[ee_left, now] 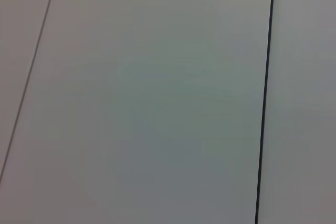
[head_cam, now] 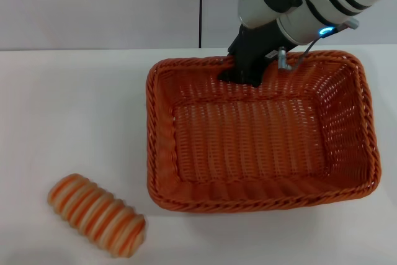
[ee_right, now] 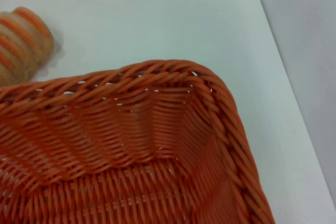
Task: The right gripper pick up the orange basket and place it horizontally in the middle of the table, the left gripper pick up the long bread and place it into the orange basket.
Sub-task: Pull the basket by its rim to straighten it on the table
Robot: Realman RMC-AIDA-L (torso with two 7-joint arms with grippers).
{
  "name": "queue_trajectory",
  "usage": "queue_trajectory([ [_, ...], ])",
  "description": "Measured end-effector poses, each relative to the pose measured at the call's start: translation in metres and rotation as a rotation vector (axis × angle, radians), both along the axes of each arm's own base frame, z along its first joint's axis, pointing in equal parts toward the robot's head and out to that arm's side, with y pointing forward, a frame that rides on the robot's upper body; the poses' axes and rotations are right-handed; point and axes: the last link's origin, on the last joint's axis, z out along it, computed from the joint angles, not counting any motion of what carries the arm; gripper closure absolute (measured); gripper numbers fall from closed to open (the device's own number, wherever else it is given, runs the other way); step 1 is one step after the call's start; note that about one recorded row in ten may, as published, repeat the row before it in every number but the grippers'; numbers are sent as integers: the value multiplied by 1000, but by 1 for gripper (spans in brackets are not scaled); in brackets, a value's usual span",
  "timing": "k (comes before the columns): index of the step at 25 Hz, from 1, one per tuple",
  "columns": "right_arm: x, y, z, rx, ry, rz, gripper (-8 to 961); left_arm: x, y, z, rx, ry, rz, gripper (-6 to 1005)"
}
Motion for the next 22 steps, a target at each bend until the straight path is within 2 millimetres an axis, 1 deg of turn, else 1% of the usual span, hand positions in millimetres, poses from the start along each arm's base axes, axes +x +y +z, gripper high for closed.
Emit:
queue_trajectory([
  [5, 5, -3, -6, 5, -4, -4, 793, 0, 2, -1, -8, 0, -1, 286],
  [11, 9, -5, -13, 25, -26, 14, 567, -1, 2, -2, -13, -3, 9, 285],
  [17, 0, -11, -11, 61, -17, 37, 474, -3, 1, 1, -23, 9, 9, 284],
  [22, -8, -20, 1, 103, 12, 56, 396, -4, 0, 5, -31, 27, 5, 283],
])
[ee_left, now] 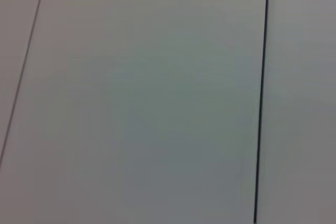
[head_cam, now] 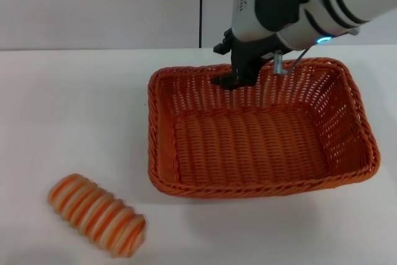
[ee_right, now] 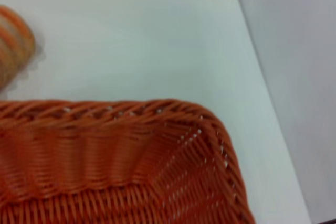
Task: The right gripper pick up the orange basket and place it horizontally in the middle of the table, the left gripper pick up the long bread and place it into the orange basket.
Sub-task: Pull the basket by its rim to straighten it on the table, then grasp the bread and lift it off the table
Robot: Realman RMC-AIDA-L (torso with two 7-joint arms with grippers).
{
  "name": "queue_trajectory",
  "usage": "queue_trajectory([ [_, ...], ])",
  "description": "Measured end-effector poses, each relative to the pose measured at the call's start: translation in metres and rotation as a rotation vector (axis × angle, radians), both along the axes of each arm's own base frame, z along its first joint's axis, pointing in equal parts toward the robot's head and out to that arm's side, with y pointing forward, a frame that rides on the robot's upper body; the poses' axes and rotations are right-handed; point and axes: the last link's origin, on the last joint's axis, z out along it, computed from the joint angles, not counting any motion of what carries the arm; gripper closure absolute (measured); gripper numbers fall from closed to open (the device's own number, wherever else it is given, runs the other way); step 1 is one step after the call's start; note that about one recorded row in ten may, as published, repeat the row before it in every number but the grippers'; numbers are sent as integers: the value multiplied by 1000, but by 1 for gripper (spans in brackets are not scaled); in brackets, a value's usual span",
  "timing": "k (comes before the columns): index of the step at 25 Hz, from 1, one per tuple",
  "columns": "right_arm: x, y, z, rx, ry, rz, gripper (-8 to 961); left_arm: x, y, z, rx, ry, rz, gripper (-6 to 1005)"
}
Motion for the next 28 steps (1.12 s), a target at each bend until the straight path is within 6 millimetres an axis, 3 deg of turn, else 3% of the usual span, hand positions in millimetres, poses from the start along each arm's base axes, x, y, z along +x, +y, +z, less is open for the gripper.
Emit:
queue_trajectory([
  [4, -12, -15, 23, 62, 84, 24, 396, -1, 0, 7, -77, 1, -41, 283],
  [6, -14, -36, 46, 136, 212, 38, 397, 2, 6, 16, -232, 8, -115, 282],
  [8, -14, -43, 54, 163, 268, 40, 397, 4, 9, 19, -286, 3, -139, 282],
  [11, 0, -74, 85, 270, 508, 8, 397, 13, 21, 37, -487, -2, -202, 282],
  [12, 0, -74, 85, 270, 508, 8, 397, 13, 21, 37, -487, -2, -202, 281],
  [15, 26, -93, 98, 345, 635, -22, 397, 22, 30, 47, -597, 22, -226, 281],
  [16, 43, -104, 101, 370, 728, -53, 397, 30, 38, 51, -684, 50, -238, 281],
  [17, 43, -104, 101, 370, 728, -53, 398, 30, 38, 51, -684, 50, -238, 281],
  [18, 61, -111, 104, 390, 823, -107, 398, 35, 48, 48, -772, 62, -244, 280],
  [20, 70, -114, 105, 397, 873, -135, 398, 39, 53, 46, -830, 75, -244, 280],
  [21, 86, -117, 106, 389, 964, -193, 398, 42, 58, 44, -879, 99, -243, 280],
  [23, 92, -120, 107, 375, 1007, -207, 398, 44, 60, 43, -895, 108, -248, 227],
  [26, 117, -133, 112, 354, 1128, -205, 398, 50, 66, 39, -971, 105, -264, 148],
  [28, 121, -137, 115, 361, 1158, -189, 399, 52, 69, 37, -1023, 92, -258, 150],
])
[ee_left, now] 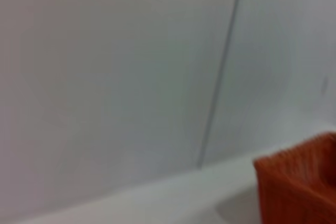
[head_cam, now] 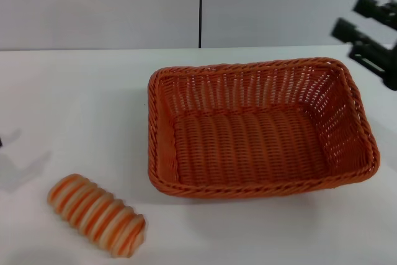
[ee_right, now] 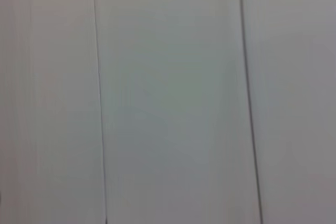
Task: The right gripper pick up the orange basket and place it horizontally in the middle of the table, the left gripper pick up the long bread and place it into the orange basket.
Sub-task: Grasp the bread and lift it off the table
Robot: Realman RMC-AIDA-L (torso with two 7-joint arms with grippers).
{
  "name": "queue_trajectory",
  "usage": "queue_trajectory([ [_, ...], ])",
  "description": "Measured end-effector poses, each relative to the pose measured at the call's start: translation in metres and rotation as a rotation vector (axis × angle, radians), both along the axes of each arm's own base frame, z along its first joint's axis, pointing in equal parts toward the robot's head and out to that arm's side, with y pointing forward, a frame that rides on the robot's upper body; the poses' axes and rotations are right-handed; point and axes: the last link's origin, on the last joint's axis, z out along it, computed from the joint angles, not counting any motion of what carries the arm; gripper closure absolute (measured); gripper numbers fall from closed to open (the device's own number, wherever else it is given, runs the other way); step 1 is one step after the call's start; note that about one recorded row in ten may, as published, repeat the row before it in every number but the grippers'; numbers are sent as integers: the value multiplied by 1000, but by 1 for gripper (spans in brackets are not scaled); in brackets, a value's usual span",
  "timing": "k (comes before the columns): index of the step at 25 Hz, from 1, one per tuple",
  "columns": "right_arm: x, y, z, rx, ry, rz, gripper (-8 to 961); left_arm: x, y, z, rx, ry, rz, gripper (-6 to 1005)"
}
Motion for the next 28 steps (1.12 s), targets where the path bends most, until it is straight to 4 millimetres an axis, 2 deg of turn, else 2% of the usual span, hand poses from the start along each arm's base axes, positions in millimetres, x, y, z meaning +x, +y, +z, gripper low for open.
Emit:
queue_trajectory([
  [6, 22, -21, 8, 122, 118, 55, 399, 7, 0, -7, -209, 26, 78, 154],
  [8, 25, -25, 10, 153, 142, 81, 399, 10, 3, -16, -269, 23, 87, 156],
  [12, 26, -26, 10, 161, 150, 91, 400, 4, 10, -24, -268, 21, 132, 160],
  [13, 26, -26, 9, 159, 152, 89, 400, -1, 13, -34, -266, -6, 161, 161],
  [22, 35, -30, 4, 142, 170, 60, 400, -9, 18, -59, -262, -9, 130, 174],
  [28, 36, -31, 3, 137, 171, 58, 400, -8, 21, -64, -294, 3, 130, 182],
])
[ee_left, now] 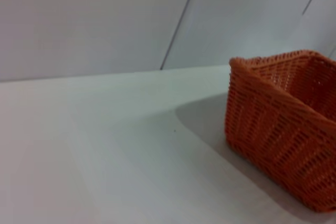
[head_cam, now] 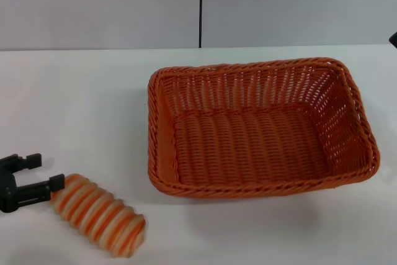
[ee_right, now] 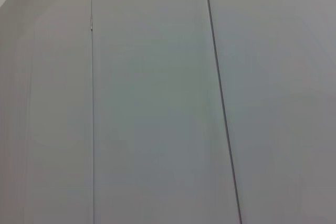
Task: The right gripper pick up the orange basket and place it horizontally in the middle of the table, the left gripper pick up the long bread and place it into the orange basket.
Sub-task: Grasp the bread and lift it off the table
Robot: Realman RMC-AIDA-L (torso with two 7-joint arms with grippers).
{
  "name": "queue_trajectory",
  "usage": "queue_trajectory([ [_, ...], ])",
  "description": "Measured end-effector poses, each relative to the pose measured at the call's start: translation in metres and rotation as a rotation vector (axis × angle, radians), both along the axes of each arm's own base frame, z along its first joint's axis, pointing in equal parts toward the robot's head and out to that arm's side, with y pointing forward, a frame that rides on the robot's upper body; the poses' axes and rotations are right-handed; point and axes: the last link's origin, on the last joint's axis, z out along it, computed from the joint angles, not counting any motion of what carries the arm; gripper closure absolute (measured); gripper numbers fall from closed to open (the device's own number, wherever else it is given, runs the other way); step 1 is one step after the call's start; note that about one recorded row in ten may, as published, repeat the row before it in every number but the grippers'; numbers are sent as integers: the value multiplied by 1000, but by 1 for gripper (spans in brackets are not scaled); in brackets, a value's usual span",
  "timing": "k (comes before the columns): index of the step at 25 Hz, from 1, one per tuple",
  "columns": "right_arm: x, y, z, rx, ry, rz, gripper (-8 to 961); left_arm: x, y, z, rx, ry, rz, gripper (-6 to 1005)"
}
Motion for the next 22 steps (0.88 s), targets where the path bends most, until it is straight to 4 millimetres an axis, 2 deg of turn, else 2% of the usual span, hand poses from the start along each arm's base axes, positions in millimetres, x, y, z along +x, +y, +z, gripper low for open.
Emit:
queue_trajectory([
  [22, 3, 1, -6, -11, -5, -8, 400, 1, 3, -27, -135, 12, 11, 213],
])
